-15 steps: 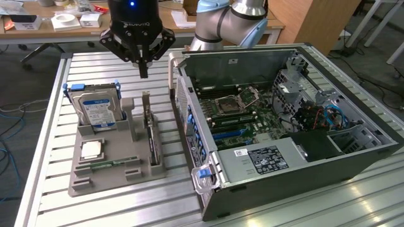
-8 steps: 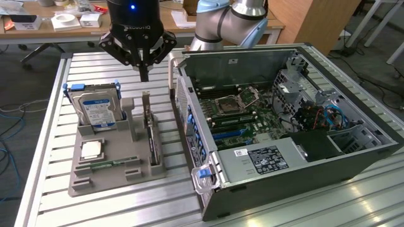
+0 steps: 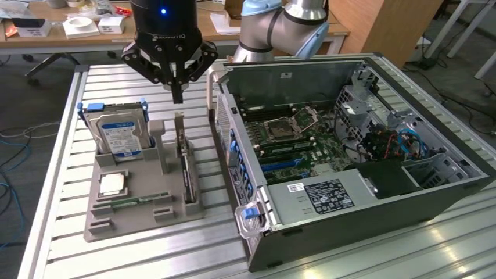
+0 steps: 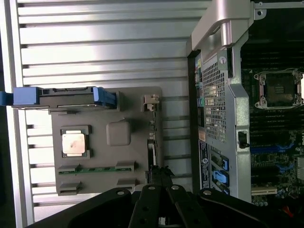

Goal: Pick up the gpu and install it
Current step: 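Reach for the gpu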

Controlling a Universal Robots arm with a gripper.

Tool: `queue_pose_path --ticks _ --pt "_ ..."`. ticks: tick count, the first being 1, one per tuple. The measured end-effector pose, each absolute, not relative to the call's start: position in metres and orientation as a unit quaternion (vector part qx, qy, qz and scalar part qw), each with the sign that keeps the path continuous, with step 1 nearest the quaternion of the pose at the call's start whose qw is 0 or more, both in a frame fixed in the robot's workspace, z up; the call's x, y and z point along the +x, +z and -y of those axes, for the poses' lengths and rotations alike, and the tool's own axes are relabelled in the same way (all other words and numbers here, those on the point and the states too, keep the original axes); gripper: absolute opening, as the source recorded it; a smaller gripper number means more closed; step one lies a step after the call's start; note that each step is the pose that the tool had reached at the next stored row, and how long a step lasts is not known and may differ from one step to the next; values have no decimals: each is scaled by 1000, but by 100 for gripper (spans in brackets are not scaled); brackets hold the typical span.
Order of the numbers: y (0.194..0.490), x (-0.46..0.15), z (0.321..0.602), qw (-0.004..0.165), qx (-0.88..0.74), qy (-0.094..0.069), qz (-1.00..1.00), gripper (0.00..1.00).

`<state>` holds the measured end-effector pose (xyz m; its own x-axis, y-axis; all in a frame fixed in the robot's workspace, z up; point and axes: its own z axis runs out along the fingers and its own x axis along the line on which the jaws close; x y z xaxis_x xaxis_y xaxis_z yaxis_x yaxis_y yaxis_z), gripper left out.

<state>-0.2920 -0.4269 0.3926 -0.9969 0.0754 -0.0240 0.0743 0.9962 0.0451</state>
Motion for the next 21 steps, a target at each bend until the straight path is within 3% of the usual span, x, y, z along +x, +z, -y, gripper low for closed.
queue_pose_path --ticks 21 --pt "393 -297 434 13 37 22 -999 10"
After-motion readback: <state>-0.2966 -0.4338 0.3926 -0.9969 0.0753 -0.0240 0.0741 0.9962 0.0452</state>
